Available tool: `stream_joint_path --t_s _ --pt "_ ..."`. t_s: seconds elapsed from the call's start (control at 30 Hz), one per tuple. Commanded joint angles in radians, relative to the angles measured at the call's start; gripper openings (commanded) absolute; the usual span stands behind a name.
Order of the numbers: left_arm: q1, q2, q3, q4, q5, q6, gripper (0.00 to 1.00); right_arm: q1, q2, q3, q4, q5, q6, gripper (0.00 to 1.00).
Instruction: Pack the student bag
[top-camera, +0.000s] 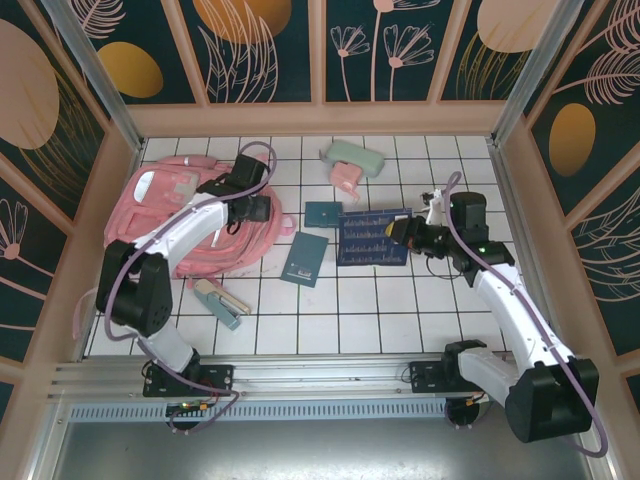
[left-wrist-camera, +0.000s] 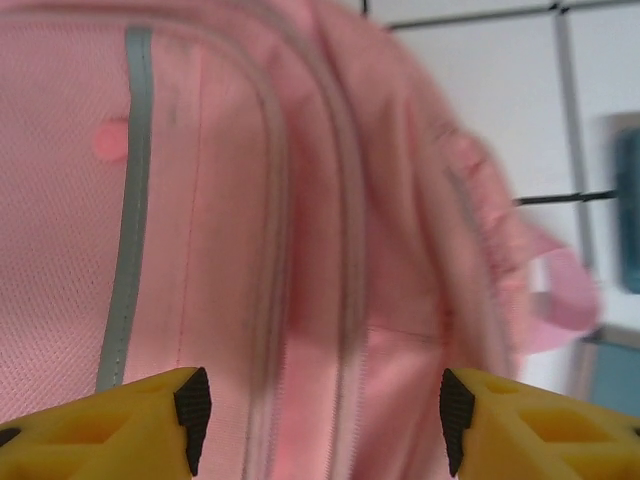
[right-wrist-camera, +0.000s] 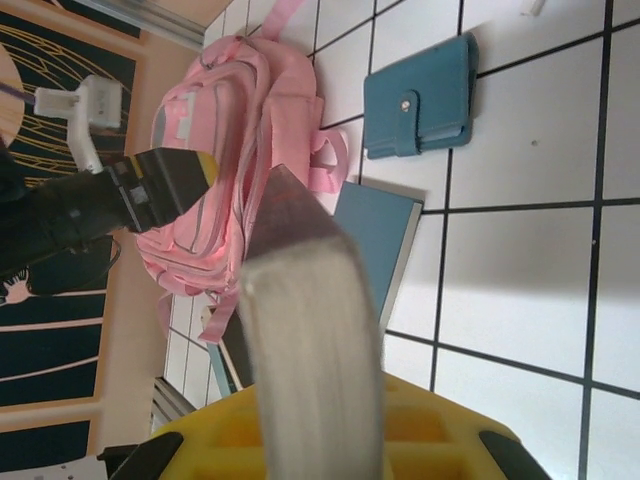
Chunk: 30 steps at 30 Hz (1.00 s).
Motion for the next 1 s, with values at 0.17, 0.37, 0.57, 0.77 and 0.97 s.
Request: stream_joint_path --t_s 0.17,0.37,0.57,0.77,0.97 --pt "-0.007 0.03 0.047 -0.011 0.057 -0.028 0.63 0.04 -0.002 0.005 0.046 0.028 -0.02 0.0" --pt "-0.057 0.042 0.058 -0.039 0.049 -0.028 0.61 0.052 -0.001 -0.001 0.05 0.048 -0.026 0.0" --pt "-0.064 0.077 0.053 -0.039 0.023 -0.024 0.6 0.059 -0.001 -0.001 0.047 0.062 -0.031 0.0" --pt "-0.063 0.116 0.059 -0.027 0.007 -0.015 0.53 0.067 -0.004 0.002 0.035 0.076 -0.04 0.0" --pt "-0.064 0.114 0.083 -0.029 0.015 -0.015 0.35 0.072 -0.005 -0.002 0.032 0.09 -0.043 0.0"
